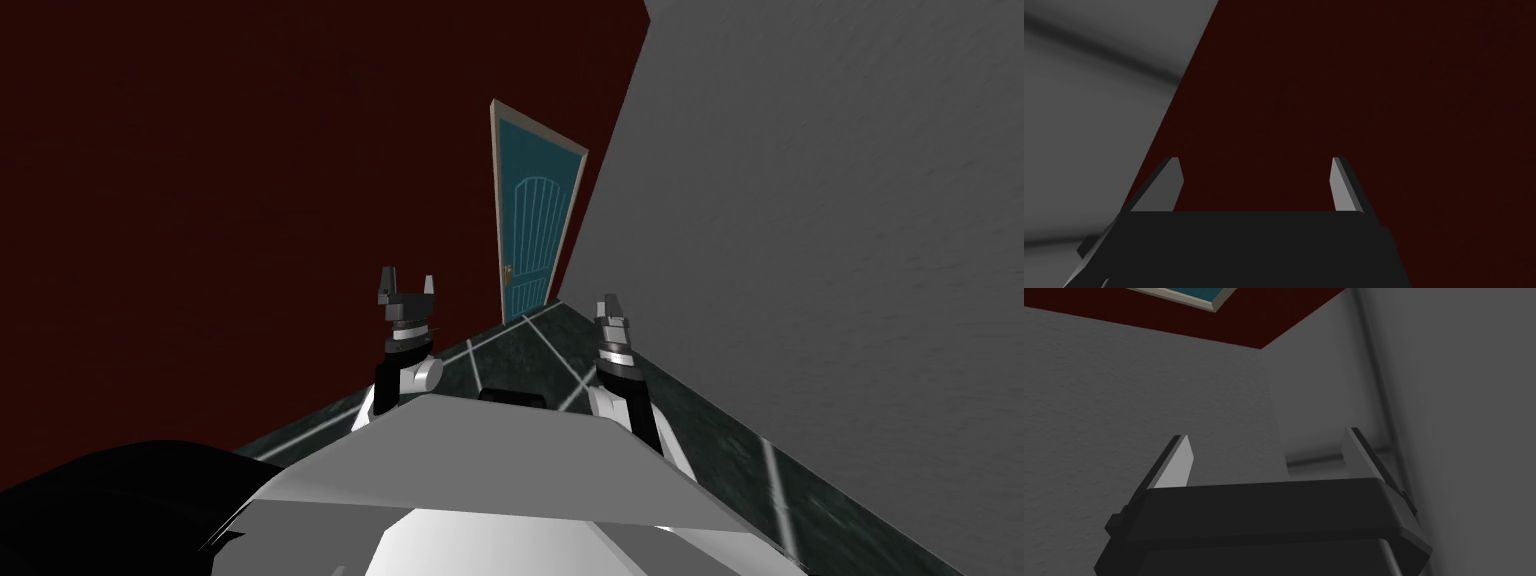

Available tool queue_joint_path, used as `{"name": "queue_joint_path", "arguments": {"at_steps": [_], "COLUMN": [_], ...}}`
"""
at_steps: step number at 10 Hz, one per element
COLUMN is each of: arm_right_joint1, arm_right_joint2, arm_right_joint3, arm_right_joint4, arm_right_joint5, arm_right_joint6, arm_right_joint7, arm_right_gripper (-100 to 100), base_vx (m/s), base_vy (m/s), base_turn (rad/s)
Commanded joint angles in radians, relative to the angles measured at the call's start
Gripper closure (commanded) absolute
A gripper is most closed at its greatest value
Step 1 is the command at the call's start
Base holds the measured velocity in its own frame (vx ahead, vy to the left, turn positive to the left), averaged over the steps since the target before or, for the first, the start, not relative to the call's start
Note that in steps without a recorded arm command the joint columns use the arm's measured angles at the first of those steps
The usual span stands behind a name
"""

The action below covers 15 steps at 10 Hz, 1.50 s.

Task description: Pull the door open

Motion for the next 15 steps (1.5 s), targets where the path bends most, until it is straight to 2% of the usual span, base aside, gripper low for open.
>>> {"name": "queue_joint_path", "arguments": {"at_steps": [1, 6, 7, 15], "arm_right_joint1": [0.007, 0.025, 0.032, 0.065], "arm_right_joint2": [-0.008, -0.025, -0.029, -0.046], "arm_right_joint3": [-0.001, -0.005, -0.007, -0.014], "arm_right_joint4": [0.020, 0.066, 0.083, 0.163], "arm_right_joint5": [0.006, 0.021, 0.027, 0.053], "arm_right_joint6": [-0.004, -0.010, -0.012, -0.023], "arm_right_joint7": [0.038, 0.126, 0.159, 0.315], "arm_right_gripper": [-100, -100, -100, -100], "base_vx": [0.134, 0.131, 0.144, 0.126], "base_vy": [0.035, 0.003, 0.011, 0.006], "base_turn": [0.153, 0.145, 0.183, 0.155]}}
